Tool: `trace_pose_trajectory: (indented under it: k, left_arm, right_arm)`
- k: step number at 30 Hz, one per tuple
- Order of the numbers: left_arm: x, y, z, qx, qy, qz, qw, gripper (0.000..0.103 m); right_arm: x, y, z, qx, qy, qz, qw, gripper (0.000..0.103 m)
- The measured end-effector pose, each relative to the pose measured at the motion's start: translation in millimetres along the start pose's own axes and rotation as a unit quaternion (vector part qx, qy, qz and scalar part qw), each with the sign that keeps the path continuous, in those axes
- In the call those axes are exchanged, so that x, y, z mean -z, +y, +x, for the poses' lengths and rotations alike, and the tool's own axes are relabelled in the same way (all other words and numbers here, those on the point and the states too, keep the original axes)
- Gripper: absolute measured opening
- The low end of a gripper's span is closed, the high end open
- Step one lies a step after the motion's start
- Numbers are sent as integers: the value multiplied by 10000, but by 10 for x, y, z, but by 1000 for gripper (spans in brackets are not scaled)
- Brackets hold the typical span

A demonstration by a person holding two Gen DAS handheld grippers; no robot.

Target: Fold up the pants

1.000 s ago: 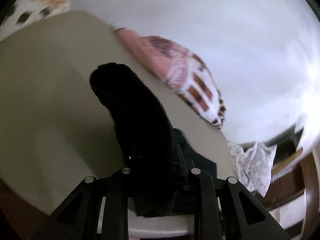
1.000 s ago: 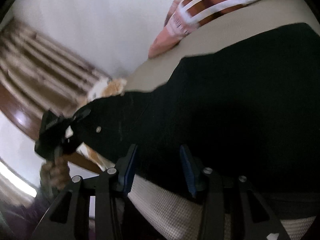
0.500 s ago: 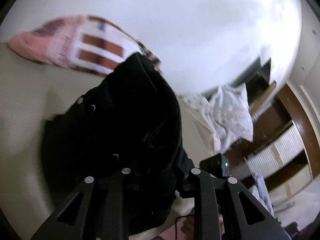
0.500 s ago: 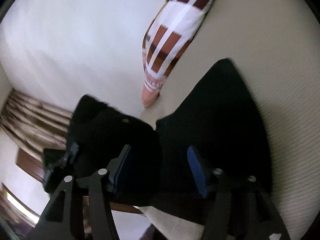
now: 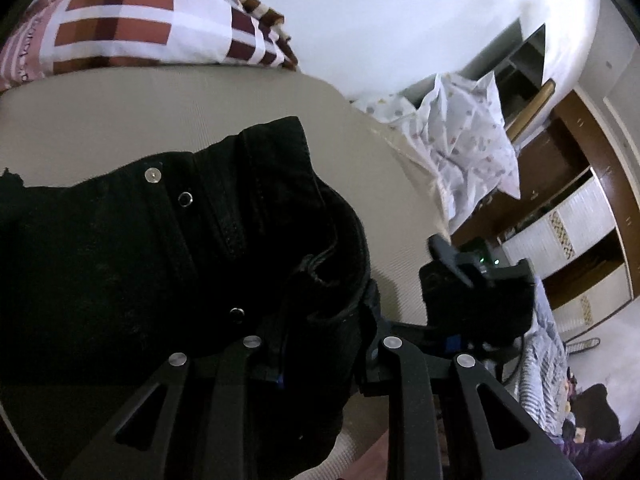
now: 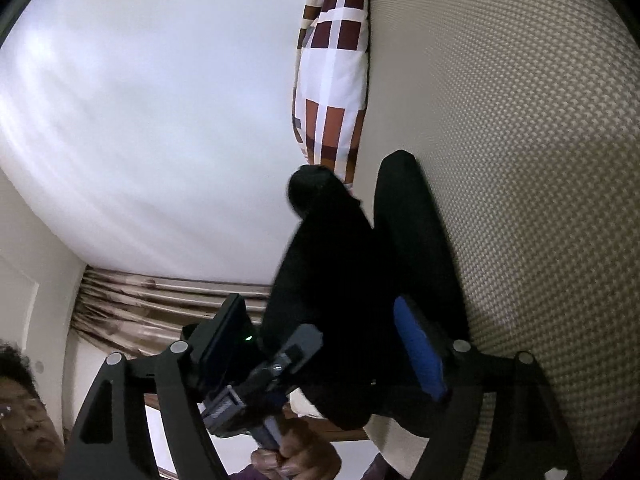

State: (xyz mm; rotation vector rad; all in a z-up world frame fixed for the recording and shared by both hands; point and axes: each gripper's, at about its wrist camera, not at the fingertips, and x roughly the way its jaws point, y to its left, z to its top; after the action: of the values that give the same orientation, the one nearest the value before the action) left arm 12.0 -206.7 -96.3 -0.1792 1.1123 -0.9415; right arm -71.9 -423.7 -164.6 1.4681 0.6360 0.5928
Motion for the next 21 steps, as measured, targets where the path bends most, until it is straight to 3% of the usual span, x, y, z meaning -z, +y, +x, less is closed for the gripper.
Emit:
trace_pose_trajectory:
  k: [7,10,12,14,17,21]
  left_arm:
    - [-9,-230,246,-30,316,277,9991,49]
    - [-29,-295,113,391,353,233,9983,54]
    - [-72,-283,-126,700,133,106,9974,58]
    - [-109,-226,-400,682,-174,11,9975,63]
    - [-98,16,-884,386,-733,-273,9962,71]
    - [108,434,-1303,-115,-1005,-744,9921,73]
  right_arm:
    - [-44,-22,-2,-25,25,-39,10000,76]
    - [-41,11,-100,156,-14,-176,9997,76]
    - [-67,66,-189,344,-108,-315,9989,78]
    - [-87,162,-337,470,-293,-480,9973,78]
    - [-38,432,-562,385,-516,-822,9945,78]
    - [119,680,-589,402,-364,-1132,9921,78]
